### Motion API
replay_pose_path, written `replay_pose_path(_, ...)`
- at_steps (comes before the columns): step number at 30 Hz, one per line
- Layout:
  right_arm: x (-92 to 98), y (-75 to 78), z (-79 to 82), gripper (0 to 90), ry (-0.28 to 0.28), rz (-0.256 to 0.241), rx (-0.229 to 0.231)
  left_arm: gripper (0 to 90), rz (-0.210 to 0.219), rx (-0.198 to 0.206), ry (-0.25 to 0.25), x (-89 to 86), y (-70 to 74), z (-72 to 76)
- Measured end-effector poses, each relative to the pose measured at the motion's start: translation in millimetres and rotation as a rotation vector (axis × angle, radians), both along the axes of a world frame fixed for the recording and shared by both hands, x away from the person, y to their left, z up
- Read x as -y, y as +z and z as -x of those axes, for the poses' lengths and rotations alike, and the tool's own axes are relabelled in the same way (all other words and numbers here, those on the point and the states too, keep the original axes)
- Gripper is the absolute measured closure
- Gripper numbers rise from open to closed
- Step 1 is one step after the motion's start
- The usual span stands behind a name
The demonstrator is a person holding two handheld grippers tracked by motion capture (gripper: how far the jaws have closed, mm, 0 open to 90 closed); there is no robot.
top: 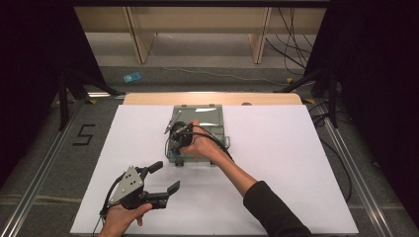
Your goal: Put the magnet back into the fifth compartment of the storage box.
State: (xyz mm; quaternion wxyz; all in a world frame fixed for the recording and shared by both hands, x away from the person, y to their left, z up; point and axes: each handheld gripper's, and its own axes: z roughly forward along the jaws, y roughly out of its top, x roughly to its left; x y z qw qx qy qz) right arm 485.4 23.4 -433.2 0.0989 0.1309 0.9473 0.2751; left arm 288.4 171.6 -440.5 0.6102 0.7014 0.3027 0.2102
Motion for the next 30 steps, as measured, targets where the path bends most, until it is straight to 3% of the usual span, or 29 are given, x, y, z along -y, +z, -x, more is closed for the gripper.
replay_pose_path(12,16.2,20.0,3.8,42.8,-0.032,-0.031,0.068,16.3,-0.003,-0.002,0.001,0.0,-0.3,0.1)
replay_pose_path(23,37.3,46.7,22.9,34.3,-0.037,-0.112,0.127,16.3,-0.002,-0.002,0.003,0.2,-0.3,0.1)
replay_pose_path(30,52.4,50.3,33.2,33.5,-0.034,-0.156,0.115,16.3,0.001,-0.001,0.005,0.2,-0.5,-0.1)
